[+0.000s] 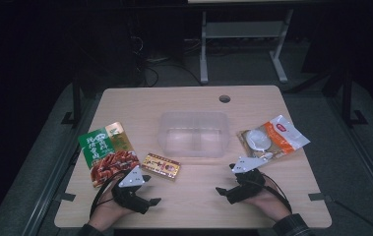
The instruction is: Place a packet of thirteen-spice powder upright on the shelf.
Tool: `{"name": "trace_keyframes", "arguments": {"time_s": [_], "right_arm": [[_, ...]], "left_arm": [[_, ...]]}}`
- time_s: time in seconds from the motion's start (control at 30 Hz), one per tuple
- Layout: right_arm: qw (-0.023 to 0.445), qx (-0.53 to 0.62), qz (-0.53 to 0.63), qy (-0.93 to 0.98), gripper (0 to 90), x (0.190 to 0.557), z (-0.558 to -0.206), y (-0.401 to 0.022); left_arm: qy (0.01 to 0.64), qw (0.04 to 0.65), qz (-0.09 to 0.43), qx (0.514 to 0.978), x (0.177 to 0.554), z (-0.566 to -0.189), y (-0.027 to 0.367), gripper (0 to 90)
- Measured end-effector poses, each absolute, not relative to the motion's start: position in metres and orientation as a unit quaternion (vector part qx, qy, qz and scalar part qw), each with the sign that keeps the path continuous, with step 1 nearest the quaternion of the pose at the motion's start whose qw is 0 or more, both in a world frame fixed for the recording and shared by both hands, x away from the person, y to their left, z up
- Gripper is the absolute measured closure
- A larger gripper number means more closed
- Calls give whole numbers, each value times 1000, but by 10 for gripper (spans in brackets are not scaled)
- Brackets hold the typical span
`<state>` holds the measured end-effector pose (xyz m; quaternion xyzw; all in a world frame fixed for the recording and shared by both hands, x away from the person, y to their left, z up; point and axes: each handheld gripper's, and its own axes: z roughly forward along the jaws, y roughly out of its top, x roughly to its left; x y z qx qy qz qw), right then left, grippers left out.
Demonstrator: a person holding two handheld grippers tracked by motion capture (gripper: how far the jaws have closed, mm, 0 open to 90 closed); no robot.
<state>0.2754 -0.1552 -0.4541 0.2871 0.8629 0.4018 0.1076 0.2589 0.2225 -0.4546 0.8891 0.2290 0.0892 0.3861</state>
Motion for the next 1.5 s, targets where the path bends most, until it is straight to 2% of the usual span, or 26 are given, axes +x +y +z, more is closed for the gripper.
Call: {"name": "trace_keyframes", "arguments": {"time_s": [0.53, 0.8, 1.03, 1.5], "right_arm": [[86, 260, 413, 869, 106, 273, -451, -153], [89, 276, 409, 865, 106, 273, -453, -158], [92, 278, 411, 863, 107, 271, -453, -161], [104, 284, 406, 862, 122, 272, -454, -159]], "left_arm": [[257, 394, 75, 879, 268, -438, 234, 276], [266, 397, 83, 875, 280, -428, 242, 389], [280, 400, 75, 869, 291, -425, 245, 534], [309, 412, 94, 852, 314, -413, 255, 866]]}}
